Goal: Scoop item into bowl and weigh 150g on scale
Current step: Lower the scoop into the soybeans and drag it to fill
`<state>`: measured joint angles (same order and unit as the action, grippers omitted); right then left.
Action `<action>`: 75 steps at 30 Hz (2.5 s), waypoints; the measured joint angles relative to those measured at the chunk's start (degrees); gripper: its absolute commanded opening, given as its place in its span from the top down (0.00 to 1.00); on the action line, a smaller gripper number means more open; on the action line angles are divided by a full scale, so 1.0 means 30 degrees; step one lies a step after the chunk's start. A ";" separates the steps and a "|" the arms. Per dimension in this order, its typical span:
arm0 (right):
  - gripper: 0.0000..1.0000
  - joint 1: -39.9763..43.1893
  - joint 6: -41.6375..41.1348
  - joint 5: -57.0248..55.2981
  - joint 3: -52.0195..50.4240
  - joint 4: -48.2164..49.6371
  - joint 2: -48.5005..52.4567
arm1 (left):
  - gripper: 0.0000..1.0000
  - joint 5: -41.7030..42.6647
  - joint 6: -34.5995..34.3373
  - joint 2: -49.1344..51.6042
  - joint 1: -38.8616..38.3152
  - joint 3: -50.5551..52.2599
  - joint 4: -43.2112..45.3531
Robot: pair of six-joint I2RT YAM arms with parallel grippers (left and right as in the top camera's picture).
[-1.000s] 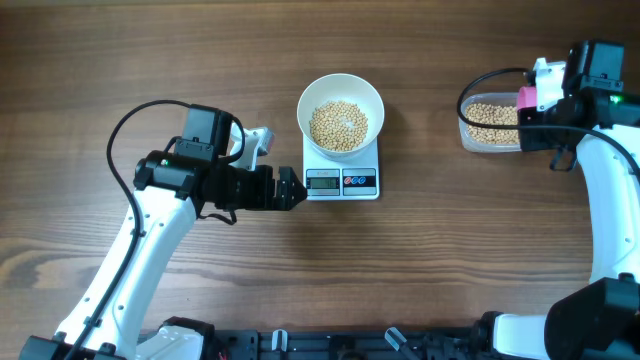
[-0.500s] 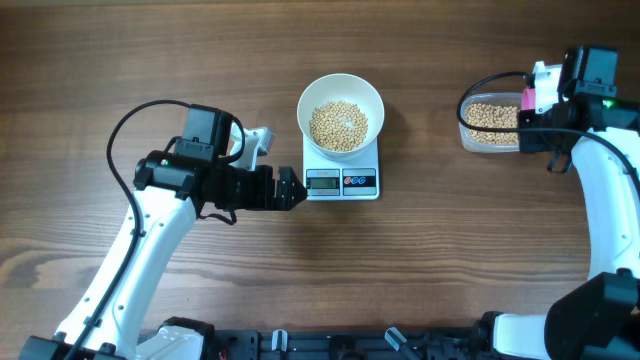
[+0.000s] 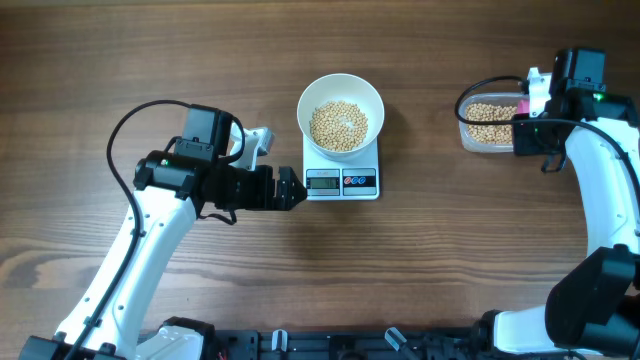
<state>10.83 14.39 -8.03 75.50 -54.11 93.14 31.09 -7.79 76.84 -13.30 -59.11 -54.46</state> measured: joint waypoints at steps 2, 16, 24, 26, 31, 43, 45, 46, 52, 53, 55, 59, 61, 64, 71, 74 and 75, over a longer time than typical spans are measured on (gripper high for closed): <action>0.96 0.0000 -0.0007 0.0000 0.0000 -0.0029 0.0066 | 0.00 0.0000 0.0000 0.0000 0.0000 0.0000 -0.0007; 0.96 0.0000 -0.0066 0.0015 0.0000 -0.0036 0.0138 | 0.00 0.0000 0.0000 0.0000 0.0000 0.0000 -0.0007; 0.96 0.0000 -0.0073 0.0182 0.0000 -0.0109 0.0393 | 0.00 0.0000 0.0000 0.0000 0.0000 0.0000 0.0000; 0.96 0.0000 -0.0066 0.0306 0.0000 -0.0102 0.0678 | 0.00 0.0000 0.0000 0.0000 0.0000 0.0000 -0.0007; 0.96 0.0000 -0.0073 0.0984 0.0000 -0.0102 0.1129 | 0.00 0.0000 0.0000 0.0000 0.0000 0.0000 0.0000; 0.96 0.0000 -0.0160 0.2550 0.0000 -0.0342 0.1129 | 0.00 0.0000 0.0000 0.0000 0.0000 0.0000 -0.0007; 0.96 0.0000 -0.0219 0.2856 0.0000 -0.0350 0.1137 | 0.00 0.0000 0.0000 0.0000 0.0000 0.0000 0.0000; 0.96 0.0000 -0.0219 0.3024 0.0000 -0.0364 0.1137 | 0.00 0.0000 0.0000 0.0000 0.0000 0.0000 -0.0007; 0.96 0.0000 -0.0291 0.3934 0.0000 -0.0605 0.1137 | 0.00 0.0000 0.0000 0.0000 0.0000 0.0000 0.0000; 0.96 0.0000 -0.0291 0.4029 0.0000 -0.0612 0.1137 | 0.00 0.0000 0.0000 0.0000 0.0000 0.0000 -0.0007; 0.96 0.0000 -0.0321 0.4357 0.0000 -0.0597 0.1137 | 0.00 0.0000 0.0000 0.0000 0.0000 0.0000 -0.0007; 0.96 0.0000 -0.0372 0.5187 0.0000 -0.0605 0.1137 | 0.00 0.0000 0.0000 0.0000 0.0000 0.0000 -0.0007; 0.96 0.0000 -0.0372 0.5421 0.0000 -0.0612 0.1137 | 0.00 0.0000 0.0000 0.0000 0.0000 0.0000 0.0000; 0.96 0.0000 -0.0510 0.5661 0.0000 -0.0605 0.1137 | 0.00 0.0000 0.0000 0.0000 0.0000 0.0000 -0.0007; 0.96 0.0087 -0.0925 0.6280 0.0000 -0.0605 0.1137 | 0.00 0.0000 0.0000 0.0000 0.0000 0.0000 0.0000; 0.96 0.0087 -0.1115 0.6477 0.0000 -0.0605 0.1319 | 0.00 0.0000 0.0000 0.0000 0.0000 0.0000 0.0000; 0.96 0.0095 -0.1209 0.6557 0.0000 -0.0597 0.1486 | 0.00 0.0000 0.0000 0.0000 0.0000 0.0000 0.0000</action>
<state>11.11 10.76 11.64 75.50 -55.90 97.60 31.09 -7.79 76.84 -13.30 -59.11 -54.46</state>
